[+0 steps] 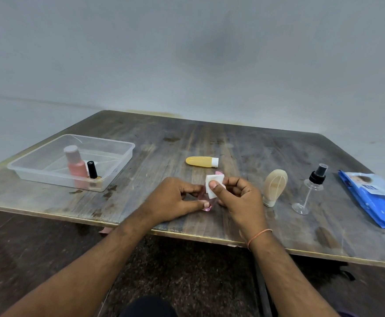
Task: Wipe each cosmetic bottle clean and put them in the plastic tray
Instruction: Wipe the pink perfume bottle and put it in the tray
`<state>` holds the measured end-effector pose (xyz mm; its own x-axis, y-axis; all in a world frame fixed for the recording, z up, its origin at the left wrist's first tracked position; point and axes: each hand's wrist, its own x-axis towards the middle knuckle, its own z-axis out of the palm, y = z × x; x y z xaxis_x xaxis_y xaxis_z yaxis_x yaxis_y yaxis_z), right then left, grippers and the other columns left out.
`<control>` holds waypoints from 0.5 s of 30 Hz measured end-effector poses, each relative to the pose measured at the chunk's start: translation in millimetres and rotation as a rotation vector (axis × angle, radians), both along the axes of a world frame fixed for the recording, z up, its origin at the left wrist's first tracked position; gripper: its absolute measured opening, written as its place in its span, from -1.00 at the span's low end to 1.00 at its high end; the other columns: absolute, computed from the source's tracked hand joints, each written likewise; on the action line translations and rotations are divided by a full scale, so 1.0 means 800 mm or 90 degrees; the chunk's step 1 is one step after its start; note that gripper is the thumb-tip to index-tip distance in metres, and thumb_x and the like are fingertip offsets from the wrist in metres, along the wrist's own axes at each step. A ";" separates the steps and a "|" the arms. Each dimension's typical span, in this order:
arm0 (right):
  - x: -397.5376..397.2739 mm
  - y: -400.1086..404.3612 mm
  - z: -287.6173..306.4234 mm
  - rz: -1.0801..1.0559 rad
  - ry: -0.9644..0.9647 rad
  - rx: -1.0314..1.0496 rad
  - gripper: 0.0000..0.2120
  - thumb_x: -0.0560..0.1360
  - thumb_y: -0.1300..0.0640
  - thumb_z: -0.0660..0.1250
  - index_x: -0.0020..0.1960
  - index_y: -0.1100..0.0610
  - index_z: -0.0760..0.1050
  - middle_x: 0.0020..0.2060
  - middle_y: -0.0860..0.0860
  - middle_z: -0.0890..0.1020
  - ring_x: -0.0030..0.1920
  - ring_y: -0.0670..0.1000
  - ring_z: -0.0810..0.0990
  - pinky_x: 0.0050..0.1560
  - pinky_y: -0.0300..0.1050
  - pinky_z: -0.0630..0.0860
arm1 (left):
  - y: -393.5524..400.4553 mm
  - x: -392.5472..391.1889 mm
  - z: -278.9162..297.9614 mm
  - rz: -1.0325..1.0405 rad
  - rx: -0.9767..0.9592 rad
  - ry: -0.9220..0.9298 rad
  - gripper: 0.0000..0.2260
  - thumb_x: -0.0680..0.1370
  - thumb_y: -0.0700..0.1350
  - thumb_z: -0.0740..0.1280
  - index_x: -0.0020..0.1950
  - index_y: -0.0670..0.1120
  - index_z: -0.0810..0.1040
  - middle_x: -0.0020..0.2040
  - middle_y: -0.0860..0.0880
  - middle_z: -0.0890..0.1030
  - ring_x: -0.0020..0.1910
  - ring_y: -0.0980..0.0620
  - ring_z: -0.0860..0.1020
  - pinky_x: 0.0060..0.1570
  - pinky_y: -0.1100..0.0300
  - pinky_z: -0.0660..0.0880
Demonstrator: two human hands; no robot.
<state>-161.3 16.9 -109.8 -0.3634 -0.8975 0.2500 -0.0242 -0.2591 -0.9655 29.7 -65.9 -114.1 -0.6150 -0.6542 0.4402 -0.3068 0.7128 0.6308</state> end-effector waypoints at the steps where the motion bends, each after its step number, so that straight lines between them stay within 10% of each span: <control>1: -0.001 -0.001 -0.001 -0.002 -0.001 0.002 -0.74 0.42 0.02 0.63 0.00 0.15 0.71 -0.13 0.09 0.80 -0.09 0.06 0.79 0.00 0.04 0.70 | 0.000 0.000 0.000 0.000 -0.001 0.001 -0.69 0.56 -0.02 0.61 0.31 0.08 0.76 -0.32 0.44 0.63 -0.50 0.24 0.40 -0.37 0.42 0.25; 7: -0.009 -0.006 -0.011 -0.012 -0.019 0.005 -0.94 0.58 0.14 0.53 -0.02 0.13 0.76 -0.11 0.17 0.80 -0.02 0.27 0.78 0.11 0.23 0.68 | 0.002 0.001 0.004 0.022 0.037 0.002 -0.62 0.56 -0.03 0.60 0.38 0.04 0.71 -0.13 0.37 0.61 -0.52 0.21 0.34 -0.38 0.43 0.26; 15: -0.003 0.000 0.001 -0.019 -0.065 -0.029 -0.82 0.69 0.17 0.37 0.02 0.02 0.75 -0.04 0.01 0.80 0.01 0.01 0.76 -0.01 -0.09 0.69 | -0.005 0.000 0.000 0.004 0.051 -0.028 -0.64 0.56 0.03 0.60 0.36 0.15 0.72 -0.29 0.42 0.65 -0.50 0.19 0.36 -0.37 0.36 0.26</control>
<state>-163.8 16.6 -108.8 -0.4148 -0.8745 0.2514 0.0648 -0.3040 -0.9505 29.3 -70.0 -113.8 -0.6285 -0.6899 0.3592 -0.3398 0.6590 0.6711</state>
